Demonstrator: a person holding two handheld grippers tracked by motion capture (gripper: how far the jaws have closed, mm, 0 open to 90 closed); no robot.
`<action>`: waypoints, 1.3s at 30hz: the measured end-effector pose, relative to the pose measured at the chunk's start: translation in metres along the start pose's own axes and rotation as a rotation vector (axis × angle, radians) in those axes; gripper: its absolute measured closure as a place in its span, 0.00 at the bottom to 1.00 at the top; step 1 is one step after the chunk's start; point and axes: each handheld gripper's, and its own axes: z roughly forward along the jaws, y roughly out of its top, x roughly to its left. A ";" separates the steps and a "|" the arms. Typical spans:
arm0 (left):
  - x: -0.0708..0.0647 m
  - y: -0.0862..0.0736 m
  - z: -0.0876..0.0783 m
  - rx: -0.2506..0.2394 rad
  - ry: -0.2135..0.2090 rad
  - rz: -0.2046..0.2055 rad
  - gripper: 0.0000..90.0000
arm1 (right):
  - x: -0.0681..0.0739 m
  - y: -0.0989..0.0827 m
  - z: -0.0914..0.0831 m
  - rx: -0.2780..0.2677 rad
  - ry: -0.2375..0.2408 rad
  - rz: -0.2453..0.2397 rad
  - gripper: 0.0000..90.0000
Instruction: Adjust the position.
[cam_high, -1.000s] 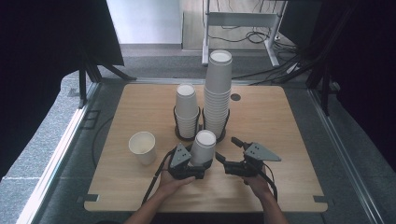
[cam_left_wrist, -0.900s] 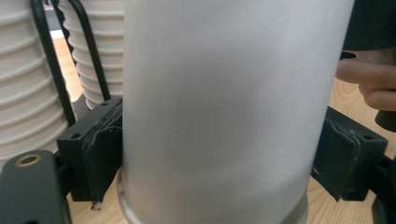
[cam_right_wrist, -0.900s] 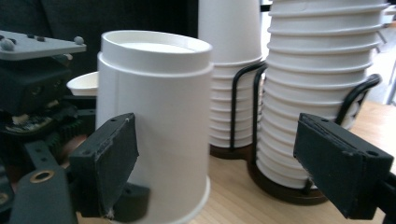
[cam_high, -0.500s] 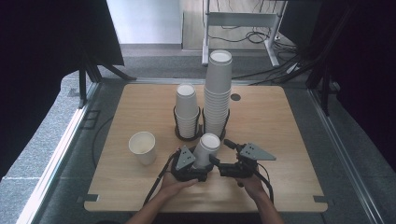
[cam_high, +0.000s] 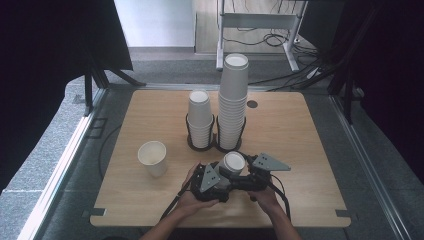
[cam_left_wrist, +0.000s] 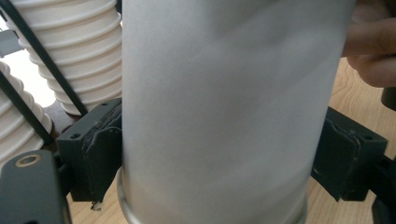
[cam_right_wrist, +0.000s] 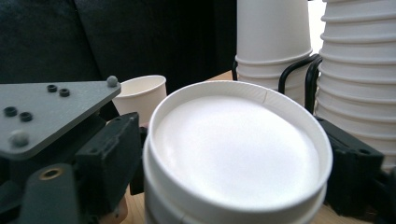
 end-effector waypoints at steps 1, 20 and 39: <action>0.000 0.000 0.000 0.000 0.001 0.000 0.14 | 0.000 0.000 0.000 -0.002 -0.002 0.001 0.26; 0.003 0.005 0.001 0.061 -0.046 -0.003 0.07 | -0.011 0.000 -0.005 -0.059 0.074 0.126 0.28; 0.010 0.010 -0.006 0.097 -0.031 0.067 0.11 | -0.007 0.000 -0.004 -0.033 0.071 0.086 0.20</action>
